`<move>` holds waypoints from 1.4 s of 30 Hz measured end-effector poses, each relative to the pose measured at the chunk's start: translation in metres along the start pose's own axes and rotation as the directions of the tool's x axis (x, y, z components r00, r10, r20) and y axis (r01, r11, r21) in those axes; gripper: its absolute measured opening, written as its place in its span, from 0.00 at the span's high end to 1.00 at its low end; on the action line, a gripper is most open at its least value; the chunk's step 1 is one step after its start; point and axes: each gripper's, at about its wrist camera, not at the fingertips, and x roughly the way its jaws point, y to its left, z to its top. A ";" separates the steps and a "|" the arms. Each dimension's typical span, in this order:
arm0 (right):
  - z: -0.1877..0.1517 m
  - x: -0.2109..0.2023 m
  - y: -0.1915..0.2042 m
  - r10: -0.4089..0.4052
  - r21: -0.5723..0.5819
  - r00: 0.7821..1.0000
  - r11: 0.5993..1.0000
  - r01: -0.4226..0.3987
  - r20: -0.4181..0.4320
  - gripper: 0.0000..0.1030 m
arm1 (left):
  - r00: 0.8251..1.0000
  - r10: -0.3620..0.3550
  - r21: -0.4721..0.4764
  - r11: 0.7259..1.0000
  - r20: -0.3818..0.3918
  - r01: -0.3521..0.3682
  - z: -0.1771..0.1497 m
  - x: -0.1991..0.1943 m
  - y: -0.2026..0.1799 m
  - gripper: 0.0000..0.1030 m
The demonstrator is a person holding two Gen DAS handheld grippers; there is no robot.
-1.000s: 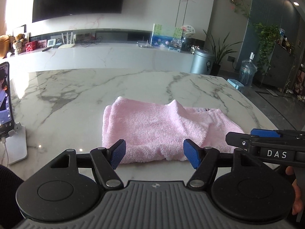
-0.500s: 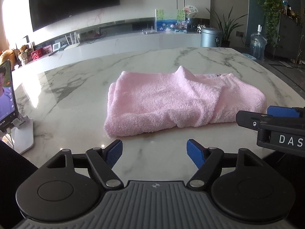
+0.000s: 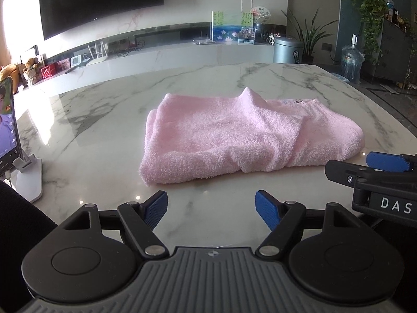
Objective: Fold towel
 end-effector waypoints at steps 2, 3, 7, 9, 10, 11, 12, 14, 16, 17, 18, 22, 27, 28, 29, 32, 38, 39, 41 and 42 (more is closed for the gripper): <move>0.001 0.001 -0.002 0.017 0.014 1.000 1.000 -0.017 -0.012 0.33 | 1.000 -0.018 -0.027 0.999 -0.009 0.018 0.002 0.000 0.004 0.29; 0.001 0.001 -0.001 0.018 0.010 1.000 1.000 -0.018 -0.012 0.33 | 0.999 -0.034 -0.046 0.998 -0.023 0.033 0.004 0.002 0.006 0.29; 0.008 0.005 -0.002 0.057 0.003 0.998 0.998 -0.057 -0.040 0.34 | 0.984 -0.130 -0.122 0.986 -0.125 0.114 0.032 0.005 0.012 0.28; 0.013 0.005 -0.002 0.058 -0.014 0.998 0.998 -0.059 -0.032 0.33 | 0.986 -0.144 -0.101 0.986 -0.086 0.135 0.047 -0.002 0.011 0.28; 0.013 0.004 -0.003 0.057 -0.012 0.998 0.998 -0.057 -0.025 0.33 | 0.987 -0.140 -0.082 0.988 -0.073 0.134 0.053 -0.003 0.010 0.28; 0.013 0.003 -0.004 0.056 -0.004 0.998 0.998 -0.056 -0.015 0.33 | 0.989 -0.134 -0.069 0.989 -0.068 0.130 0.055 -0.004 0.009 0.28; 0.013 0.003 -0.004 0.054 0.000 0.998 0.999 -0.054 -0.011 0.33 | 0.990 -0.125 -0.049 0.991 -0.067 0.122 0.057 -0.003 0.007 0.28; 0.012 0.002 -0.006 0.047 0.015 0.999 0.999 -0.047 -0.002 0.33 | 0.990 -0.118 -0.023 0.993 -0.079 0.116 0.056 0.001 0.004 0.28; 0.011 0.001 -0.008 0.041 0.026 0.999 0.999 -0.041 0.005 0.33 | 0.991 -0.096 0.002 0.995 -0.091 0.097 0.053 0.004 0.001 0.28; 0.011 0.000 -0.009 0.038 0.029 0.999 0.999 -0.038 0.007 0.33 | 0.992 -0.085 0.003 0.996 -0.089 0.086 0.051 0.004 0.000 0.28; 0.011 0.000 -0.010 0.035 0.032 0.999 0.999 -0.036 0.009 0.33 | 0.993 -0.074 0.003 0.997 -0.087 0.075 0.049 0.004 0.000 0.28; 0.013 -0.006 -0.018 0.043 0.067 0.999 0.997 -0.045 0.026 0.33 | 0.995 -0.057 -0.030 0.998 -0.079 0.055 0.038 0.003 0.001 0.28; 0.016 -0.007 -0.017 0.042 0.089 0.999 0.995 -0.044 0.032 0.33 | 0.997 -0.022 -0.008 1.000 -0.071 0.022 0.025 -0.004 0.001 0.28; 0.016 -0.008 -0.014 0.043 0.074 0.998 0.996 -0.046 0.038 0.33 | 0.997 -0.014 -0.013 1.000 -0.072 0.013 0.023 -0.005 0.003 0.28; 0.016 -0.010 -0.011 0.043 0.058 0.998 0.997 -0.045 0.037 0.33 | 0.997 -0.009 -0.020 1.000 -0.074 0.008 0.021 -0.006 0.004 0.28; 0.016 -0.014 -0.001 0.044 0.010 0.998 0.999 -0.045 0.040 0.33 | 0.996 -0.002 -0.049 0.999 -0.085 -0.002 0.016 -0.008 0.009 0.28; 0.016 -0.016 0.007 0.037 -0.021 0.999 0.999 -0.036 0.030 0.33 | 0.997 0.025 -0.029 0.999 -0.078 -0.027 0.012 -0.014 0.003 0.28; 0.017 -0.016 0.008 0.034 -0.025 0.999 0.999 -0.033 0.030 0.33 | 0.997 0.021 -0.029 0.999 -0.072 -0.023 0.012 -0.016 0.002 0.28; 0.017 -0.017 0.009 0.028 -0.031 0.999 0.999 -0.027 0.032 0.33 | 0.997 0.032 -0.022 0.999 -0.068 -0.033 0.013 -0.017 0.001 0.28; 0.017 -0.018 0.010 0.025 -0.035 0.999 0.999 -0.024 0.033 0.33 | 0.997 0.028 -0.026 0.999 -0.066 -0.030 0.013 -0.017 0.002 0.28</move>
